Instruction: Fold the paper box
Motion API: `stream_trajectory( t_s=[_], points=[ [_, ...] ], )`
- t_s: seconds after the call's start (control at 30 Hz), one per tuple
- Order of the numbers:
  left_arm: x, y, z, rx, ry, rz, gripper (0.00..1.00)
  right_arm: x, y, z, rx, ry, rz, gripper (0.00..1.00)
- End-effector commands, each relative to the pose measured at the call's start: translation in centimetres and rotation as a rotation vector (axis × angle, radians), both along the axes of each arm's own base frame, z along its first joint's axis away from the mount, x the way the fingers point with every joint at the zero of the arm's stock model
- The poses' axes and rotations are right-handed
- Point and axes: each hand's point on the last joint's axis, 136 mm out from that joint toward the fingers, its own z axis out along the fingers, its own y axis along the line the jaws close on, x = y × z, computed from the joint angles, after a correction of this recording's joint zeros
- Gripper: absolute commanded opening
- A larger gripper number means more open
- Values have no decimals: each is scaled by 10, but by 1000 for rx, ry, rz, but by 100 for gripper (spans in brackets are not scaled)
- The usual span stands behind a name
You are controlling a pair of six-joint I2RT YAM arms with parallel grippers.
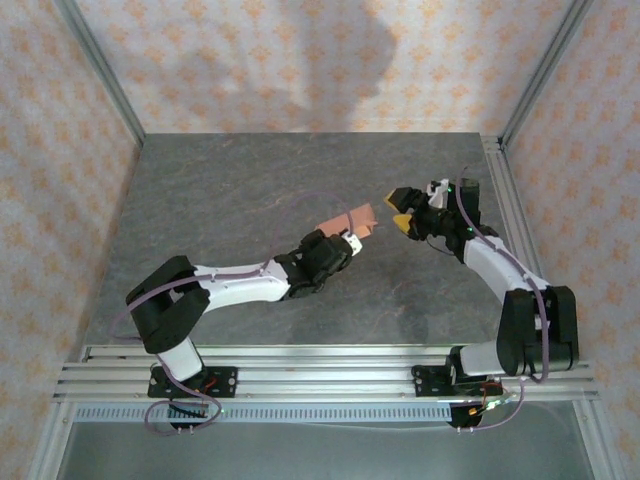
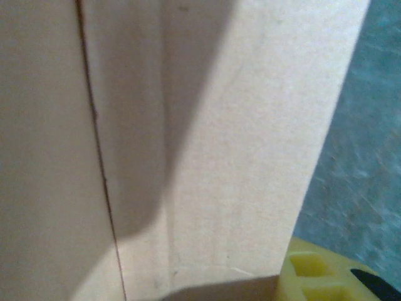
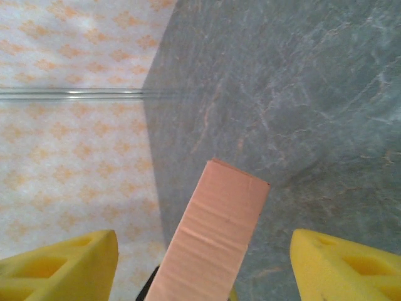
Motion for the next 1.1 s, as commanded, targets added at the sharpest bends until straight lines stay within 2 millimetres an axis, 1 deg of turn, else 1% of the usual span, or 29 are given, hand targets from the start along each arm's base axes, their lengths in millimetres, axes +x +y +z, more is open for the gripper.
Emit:
stream_trajectory(
  t_s=[0.0,0.07,0.13,0.2,0.27,0.43,0.53,0.6,0.67,0.73,0.8,0.83,0.97,1.07],
  points=[
    [-26,6,-9,-70,228,-14,42,-6,-8,8,-149,-88,38,73],
    [-32,7,-12,-109,321,-26,42,-11,-11,15,-234,-140,82,72],
    [-39,9,-14,-133,406,-43,42,-16,-17,21,-359,-196,114,73],
    [-44,13,-17,-134,469,-47,42,-20,-20,25,-474,-257,144,73],
    [-46,18,-16,-115,515,-37,42,-24,-19,31,-550,-308,182,73],
    [-54,28,-7,-69,596,-28,42,-42,12,43,-677,-478,413,74],
    [-62,32,3,-60,643,-38,41,-50,29,47,-709,-579,522,74],
    [-68,38,5,-36,678,-33,40,-56,40,47,-717,-631,591,73],
    [-73,45,4,-1,706,-25,40,-59,47,45,-726,-661,648,69],
    [-76,52,1,29,719,-15,40,-61,53,40,-743,-674,703,60],
    [-79,53,-4,35,742,-25,40,-63,58,34,-750,-675,758,49],
    [-79,54,-6,44,752,-24,40,-65,62,32,-751,-679,791,46],
    [-79,52,-13,61,776,-37,40,-71,77,22,-757,-696,886,41],
    [-77,49,-18,60,779,-43,40,-74,88,15,-742,-712,937,40]
  ],
)
